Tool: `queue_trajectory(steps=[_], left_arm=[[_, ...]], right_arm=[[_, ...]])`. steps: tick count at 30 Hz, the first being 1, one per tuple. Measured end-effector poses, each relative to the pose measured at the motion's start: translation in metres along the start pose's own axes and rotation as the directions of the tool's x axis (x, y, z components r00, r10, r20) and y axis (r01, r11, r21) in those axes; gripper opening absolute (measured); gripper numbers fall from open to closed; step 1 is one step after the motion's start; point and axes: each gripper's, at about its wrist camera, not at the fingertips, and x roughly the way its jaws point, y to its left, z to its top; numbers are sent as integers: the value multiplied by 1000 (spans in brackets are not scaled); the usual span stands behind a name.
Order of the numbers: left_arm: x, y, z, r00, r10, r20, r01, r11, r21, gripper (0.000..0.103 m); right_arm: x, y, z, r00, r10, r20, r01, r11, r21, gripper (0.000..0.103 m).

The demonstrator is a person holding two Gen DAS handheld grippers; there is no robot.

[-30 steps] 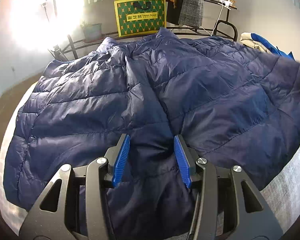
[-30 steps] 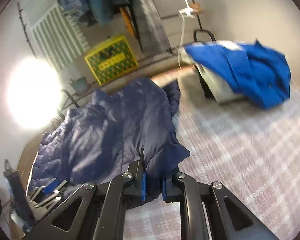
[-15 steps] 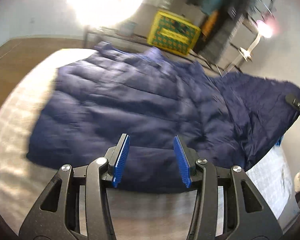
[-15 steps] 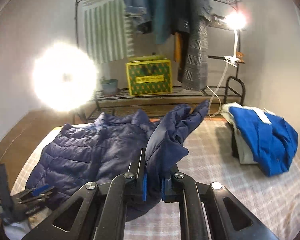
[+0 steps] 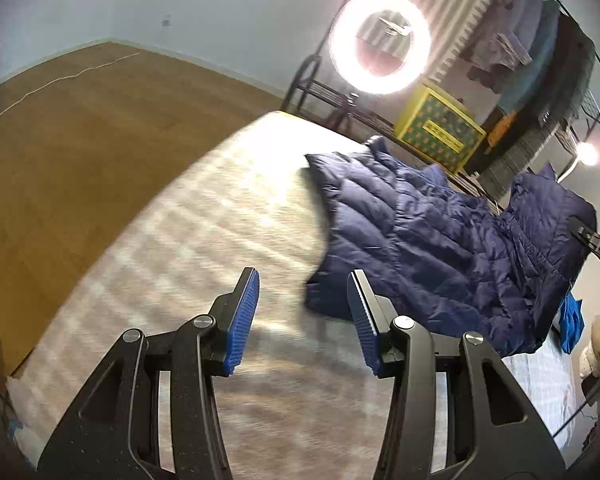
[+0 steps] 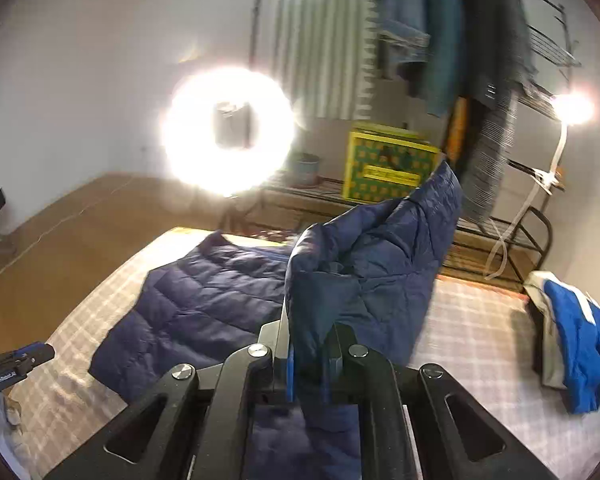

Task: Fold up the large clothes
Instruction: 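Lift the held side and fold it over the jacket, open right tool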

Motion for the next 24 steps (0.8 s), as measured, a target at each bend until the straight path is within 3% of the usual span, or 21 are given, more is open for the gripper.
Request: queue_trajectory(steps=[11,17,24], left_arm=[[-15,45,-7,999,48,6,-48,997,-55,47],[-16,57,-6,998,65,14,-64,995,-75,47],[-15,57,-1,996,86,29,-84,994,-68,47]], right_arm=[[74,126,-5,983,159,-95,-171,976,-136,6],[97,192,-33,967,201,-159,-240,928,-287,6],[105,232,-53,950,251,-188,-307,867,-394,6]])
